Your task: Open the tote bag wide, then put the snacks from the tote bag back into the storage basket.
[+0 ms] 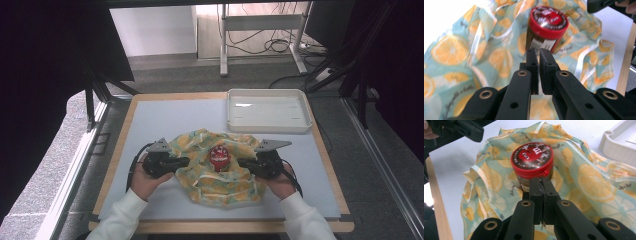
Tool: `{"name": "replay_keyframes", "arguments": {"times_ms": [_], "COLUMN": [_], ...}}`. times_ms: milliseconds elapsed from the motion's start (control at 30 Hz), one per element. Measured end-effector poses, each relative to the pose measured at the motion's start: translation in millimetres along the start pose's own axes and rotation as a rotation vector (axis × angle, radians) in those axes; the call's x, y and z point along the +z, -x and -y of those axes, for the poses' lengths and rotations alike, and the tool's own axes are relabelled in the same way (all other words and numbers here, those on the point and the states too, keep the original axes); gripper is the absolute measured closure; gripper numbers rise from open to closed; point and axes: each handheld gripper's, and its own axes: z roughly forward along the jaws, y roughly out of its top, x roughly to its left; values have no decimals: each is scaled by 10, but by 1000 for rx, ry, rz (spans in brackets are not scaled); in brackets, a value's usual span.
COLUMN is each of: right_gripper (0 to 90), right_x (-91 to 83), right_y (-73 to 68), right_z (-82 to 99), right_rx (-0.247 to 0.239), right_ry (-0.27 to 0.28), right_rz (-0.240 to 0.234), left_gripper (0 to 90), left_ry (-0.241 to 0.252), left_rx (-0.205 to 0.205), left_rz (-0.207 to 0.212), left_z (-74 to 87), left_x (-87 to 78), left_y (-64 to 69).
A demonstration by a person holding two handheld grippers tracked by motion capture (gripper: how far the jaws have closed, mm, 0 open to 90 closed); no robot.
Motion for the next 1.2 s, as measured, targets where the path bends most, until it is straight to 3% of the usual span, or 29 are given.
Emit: {"name": "replay_keyframes", "arguments": {"times_ms": [233, 333, 400, 567, 900, 1200], "right_gripper": [842, 811, 714, 478, 372, 329], "right_x": [-32, -25, -23, -33, -18, 158], "right_y": [18, 16, 16, 17, -32, -119], "right_z": [-16, -20, -20, -25, -103, -225], "right_rx": [7, 10, 9, 22, 24, 7], "right_ry": [12, 15, 17, 35, 35, 10], "right_rz": [6, 7, 21, 66, 92, 87], "left_gripper": [822, 706, 605, 394, 343, 334], "left_ry": [9, 22, 25, 31, 39, 34], "left_rx": [5, 23, 29, -7, -25, -41], "left_rz": [-17, -35, -60, -94, -106, -106], "left_z": [51, 44, 46, 46, 58, 52], "left_x": [-45, -44, -44, -73, -82, -70], "left_y": [-41, -27, -23, -73, -130, -149]}}
